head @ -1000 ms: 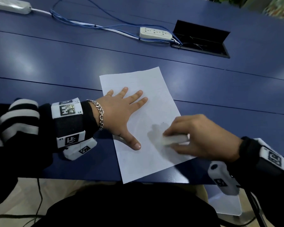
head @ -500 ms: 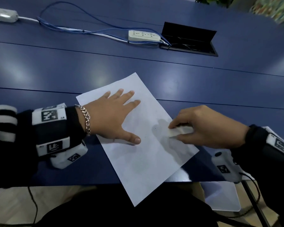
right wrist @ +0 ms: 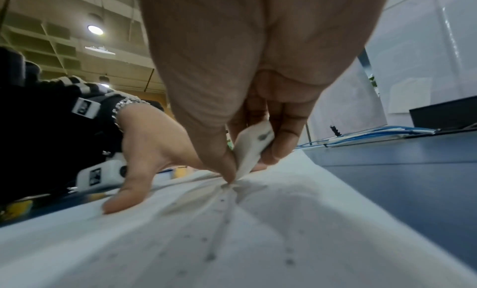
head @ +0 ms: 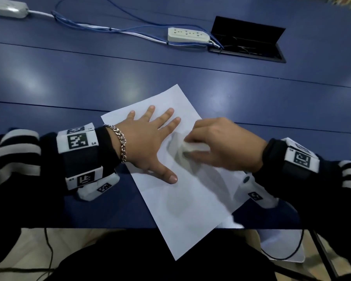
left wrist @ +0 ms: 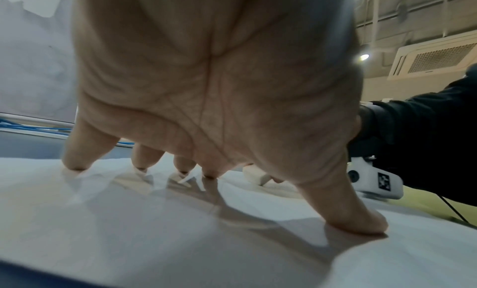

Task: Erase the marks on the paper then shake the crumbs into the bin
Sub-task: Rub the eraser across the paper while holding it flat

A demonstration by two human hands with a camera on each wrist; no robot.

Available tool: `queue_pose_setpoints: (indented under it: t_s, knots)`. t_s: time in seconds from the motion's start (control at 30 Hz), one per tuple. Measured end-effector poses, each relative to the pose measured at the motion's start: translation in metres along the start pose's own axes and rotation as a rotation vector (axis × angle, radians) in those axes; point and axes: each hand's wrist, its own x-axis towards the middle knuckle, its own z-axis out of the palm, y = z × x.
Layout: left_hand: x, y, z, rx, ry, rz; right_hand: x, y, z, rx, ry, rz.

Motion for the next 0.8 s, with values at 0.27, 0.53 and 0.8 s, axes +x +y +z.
queue_pose_setpoints:
  t_s: [0.27, 0.53, 0.8]
  knots:
    - [-0.001, 0.001, 0.0, 0.015, -0.001, -0.001, 0.016, 0.007, -0.011, 0.015, -0.043, -0.031]
    - [0.0, 0.001, 0.001, 0.007, -0.013, 0.005, 0.003, -0.009, -0.013, 0.101, -0.157, -0.106]
    - [-0.001, 0.002, -0.002, -0.004, -0.023, -0.006, -0.006, -0.013, -0.006, 0.09, -0.086, -0.066]
